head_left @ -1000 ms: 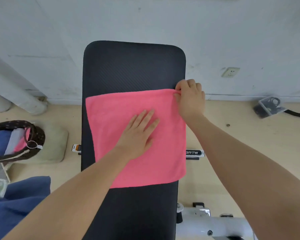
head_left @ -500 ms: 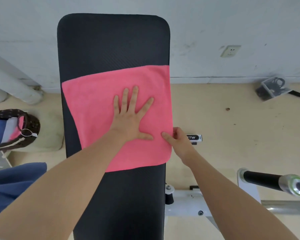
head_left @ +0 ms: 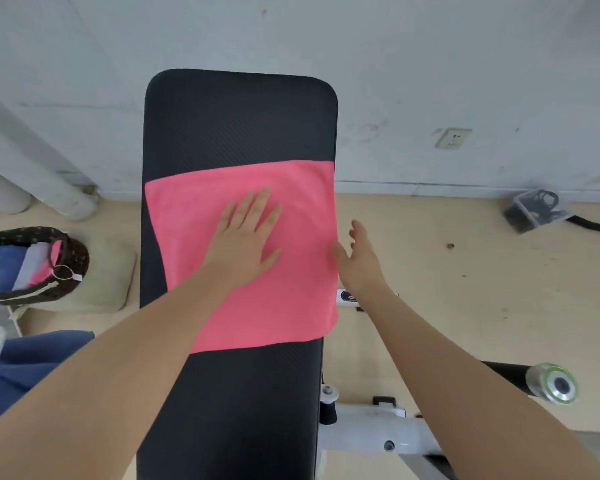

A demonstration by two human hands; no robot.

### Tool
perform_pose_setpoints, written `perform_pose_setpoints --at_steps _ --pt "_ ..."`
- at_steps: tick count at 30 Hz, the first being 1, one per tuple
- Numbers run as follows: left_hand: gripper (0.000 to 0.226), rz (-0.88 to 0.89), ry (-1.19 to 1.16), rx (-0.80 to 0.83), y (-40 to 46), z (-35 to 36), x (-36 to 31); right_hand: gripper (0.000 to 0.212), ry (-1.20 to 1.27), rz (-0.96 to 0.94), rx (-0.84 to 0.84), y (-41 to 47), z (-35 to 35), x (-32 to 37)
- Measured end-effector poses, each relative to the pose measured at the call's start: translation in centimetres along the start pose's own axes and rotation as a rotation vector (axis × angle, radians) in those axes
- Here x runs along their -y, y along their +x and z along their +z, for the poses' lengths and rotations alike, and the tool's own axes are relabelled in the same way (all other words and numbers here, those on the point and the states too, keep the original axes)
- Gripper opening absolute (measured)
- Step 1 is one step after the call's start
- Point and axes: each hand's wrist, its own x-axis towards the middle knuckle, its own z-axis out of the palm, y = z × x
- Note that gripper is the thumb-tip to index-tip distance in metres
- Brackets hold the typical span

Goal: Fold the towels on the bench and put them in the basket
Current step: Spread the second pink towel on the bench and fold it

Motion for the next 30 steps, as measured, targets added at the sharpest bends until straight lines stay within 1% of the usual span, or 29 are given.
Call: perform_pose_setpoints --at_steps 3,6,7,8,10,11,12,14,16,17,18,20,21,22,23,25,26,28,30 --pt "0.074 -0.087 0.031 0.013 0.3 -0.2 1.6 0.061 0.028 -0.145 -0.067 2.5 0.4 3.4" --pt "0.089 -0.203 -0.027 0.079 0.6 0.2 3.2 0.060 -0.033 -0.232 -0.163 4.4 0.5 5.8" --pt "0.094 -0.239 -0.073 0.094 0.7 0.4 3.7 0.061 -0.107 -0.267 -0.184 4.9 0.6 6.2" --pt "0.099 -0.262 -0.110 0.097 0.6 0.6 4.0 0.063 -0.249 -0.299 -0.191 5.4 0.8 6.5" --pt "0.107 -0.277 -0.139 0.063 0.6 1.1 4.4 0.066 -0.630 -0.360 -0.176 6.1 1.3 6.6" --pt "0.110 -0.275 -0.142 0.039 0.6 1.2 4.5 0.065 -0.770 -0.391 -0.168 6.4 1.4 6.7" --pt "0.112 -0.270 -0.142 0.022 0.7 1.2 4.7 0.062 -0.860 -0.414 -0.172 6.7 1.4 7.0" --pt "0.112 -0.249 -0.145 0.022 0.7 1.0 5.3 0.057 -0.952 -0.458 -0.224 7.2 1.5 7.8" --pt "0.101 -0.220 -0.134 0.034 0.8 0.5 6.2 0.046 -0.988 -0.459 -0.254 7.2 1.5 8.8" --pt "0.091 -0.199 -0.126 0.018 0.9 0.1 6.7 0.038 -0.993 -0.445 -0.249 7.1 1.5 9.4" --pt "0.077 -0.177 -0.140 -0.023 1.1 -0.3 7.4 0.031 -0.998 -0.435 -0.240 6.9 1.4 9.8" --pt "0.051 -0.172 -0.215 -0.179 1.5 -1.4 8.9 0.024 -0.992 -0.417 -0.215 6.1 1.5 10.6" --pt "0.045 -0.193 -0.238 -0.259 1.8 -1.8 9.9 0.024 -0.976 -0.395 -0.195 5.5 1.6 11.0" --pt "0.045 -0.230 -0.239 -0.300 1.9 -2.2 10.9 0.023 -0.956 -0.361 -0.169 5.0 1.7 11.4" --pt "0.046 -0.277 -0.227 -0.288 2.1 -2.3 12.0 0.020 -0.933 -0.315 -0.146 4.5 1.8 11.9" --pt "0.045 -0.357 -0.199 -0.171 2.0 -2.2 14.2 0.012 -0.899 -0.207 -0.114 3.6 2.2 12.9" --pt "0.041 -0.378 -0.206 -0.107 1.8 -1.9 15.1 0.012 -0.891 -0.172 -0.102 3.2 2.5 13.2" --pt "0.030 -0.371 -0.307 -0.029 1.2 -1.2 16.3 0.014 -0.842 -0.139 -0.053 2.3 3.5 13.7" --pt "0.023 -0.352 -0.499 -0.002 0.5 -1.4 16.7 0.017 -0.767 -0.104 0.010 1.0 4.6 14.2"
